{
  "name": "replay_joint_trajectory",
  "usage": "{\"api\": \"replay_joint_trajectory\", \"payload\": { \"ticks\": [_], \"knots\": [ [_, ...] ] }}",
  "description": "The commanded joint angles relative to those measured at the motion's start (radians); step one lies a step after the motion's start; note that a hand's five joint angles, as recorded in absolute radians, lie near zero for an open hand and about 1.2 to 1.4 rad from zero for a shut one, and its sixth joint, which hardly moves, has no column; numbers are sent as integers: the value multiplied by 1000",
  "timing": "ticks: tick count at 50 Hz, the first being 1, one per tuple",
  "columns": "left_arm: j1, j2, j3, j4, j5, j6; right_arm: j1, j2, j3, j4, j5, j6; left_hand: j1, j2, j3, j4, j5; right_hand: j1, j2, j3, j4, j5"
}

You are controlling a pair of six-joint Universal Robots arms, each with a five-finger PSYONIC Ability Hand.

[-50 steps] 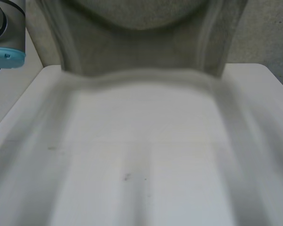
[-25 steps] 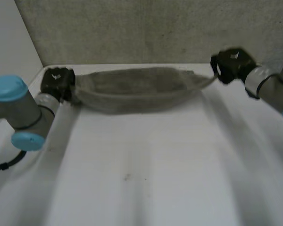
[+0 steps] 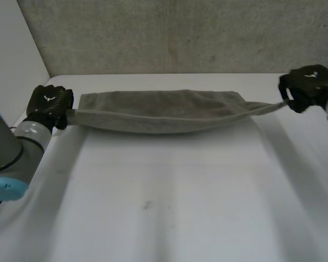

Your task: Fold the towel.

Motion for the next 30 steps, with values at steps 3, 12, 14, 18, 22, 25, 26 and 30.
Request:
{"api": "replay_joint_trajectory", "payload": {
  "ticks": [3,12,14,18,22,25,26,30],
  "knots": [
    [0,241,-243,-8,2,2,-165,-185,218,135,-103,-132,197,177,178,176,198,45,65,57,58,62],
    [-4,470,-413,-73,31,25,-265,-358,335,221,-206,-204,197,177,178,176,198,45,65,57,58,62],
    [-8,546,-457,-117,61,32,-279,-399,351,230,-249,-204,197,177,178,176,198,45,65,57,58,62],
    [-8,582,-483,-151,94,38,-302,-420,368,232,-266,-210,197,177,178,176,198,45,65,57,58,62],
    [-10,567,-489,-151,123,59,-305,-409,378,224,-277,-212,197,177,178,176,198,45,65,57,58,62],
    [-10,492,-469,-139,123,82,-299,-377,381,209,-272,-218,197,177,178,176,198,45,65,57,58,62],
    [-10,492,-469,-139,123,82,-299,-377,381,209,-272,-218,197,177,178,176,198,45,65,57,58,62],
    [-10,362,-408,-129,114,146,-276,-270,371,189,-275,-253,197,177,178,176,198,-29,-9,-17,-17,-13]
  ]
}}
